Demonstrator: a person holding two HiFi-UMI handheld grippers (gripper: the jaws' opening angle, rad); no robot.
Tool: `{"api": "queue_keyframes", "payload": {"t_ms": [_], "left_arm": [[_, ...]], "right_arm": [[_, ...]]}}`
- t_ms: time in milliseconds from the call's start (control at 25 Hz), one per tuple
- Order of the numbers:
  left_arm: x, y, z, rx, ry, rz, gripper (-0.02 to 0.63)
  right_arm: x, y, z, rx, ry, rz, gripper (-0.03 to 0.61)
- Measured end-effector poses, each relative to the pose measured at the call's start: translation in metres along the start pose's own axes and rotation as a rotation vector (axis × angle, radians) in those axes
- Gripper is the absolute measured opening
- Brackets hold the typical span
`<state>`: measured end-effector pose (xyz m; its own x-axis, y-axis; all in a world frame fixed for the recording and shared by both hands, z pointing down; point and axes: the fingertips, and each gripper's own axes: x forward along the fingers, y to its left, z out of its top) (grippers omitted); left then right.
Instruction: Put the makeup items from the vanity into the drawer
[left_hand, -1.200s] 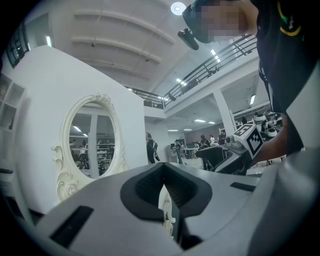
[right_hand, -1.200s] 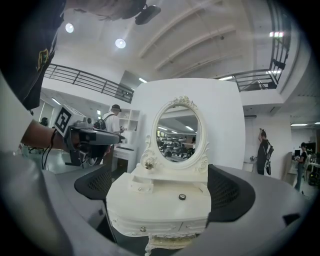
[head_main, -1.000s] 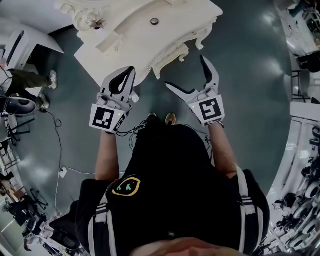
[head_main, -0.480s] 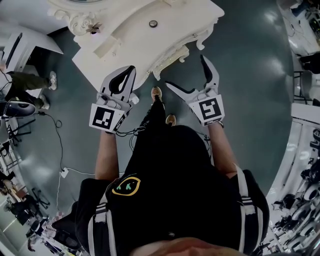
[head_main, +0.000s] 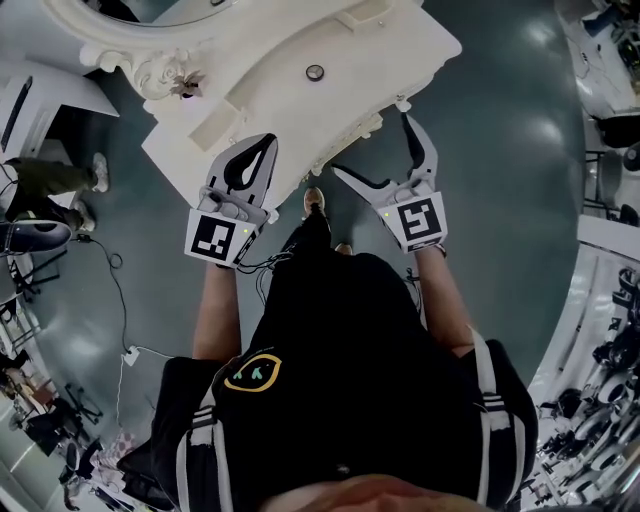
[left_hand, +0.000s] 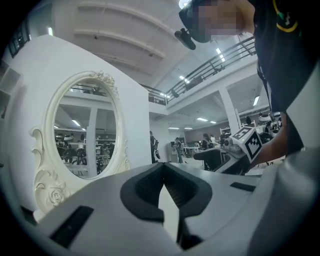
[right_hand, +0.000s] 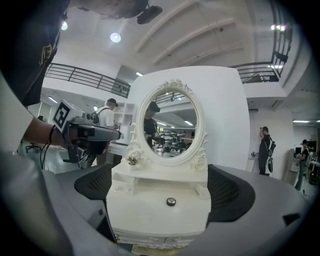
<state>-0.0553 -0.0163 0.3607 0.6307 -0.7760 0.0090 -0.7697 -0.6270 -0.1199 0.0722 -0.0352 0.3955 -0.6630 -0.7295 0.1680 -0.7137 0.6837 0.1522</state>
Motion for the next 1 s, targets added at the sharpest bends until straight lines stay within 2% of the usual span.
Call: {"api": "queue_keyframes", "payload": {"t_ms": [280,400,760,1000], "left_arm": [[0.034,0.053,-0.011,-0.033,-0.006,-0.024,0.018],[0.046,0.065,-0.016,-0.039,0.006,-0.025,0.018],[0.081,0.072,-0.021,-0.051,0.044,0.007,0.018],[0.096,0.075,-0.026,-0.047,0.076,0.028,0.018]], "right_arm": [[0.063,-0.024,0.007,-0.009,-0.009,-0.014,0.598],[0.079,-0.034,0.000,0.009,0.027,-0.020,0.598],[0.102,-0.060,-0.006,-0.022,-0.006,0.037,0.598],[0.125,-0.078,-0.034,-0.011,0.028,0.058,0.598]]}}
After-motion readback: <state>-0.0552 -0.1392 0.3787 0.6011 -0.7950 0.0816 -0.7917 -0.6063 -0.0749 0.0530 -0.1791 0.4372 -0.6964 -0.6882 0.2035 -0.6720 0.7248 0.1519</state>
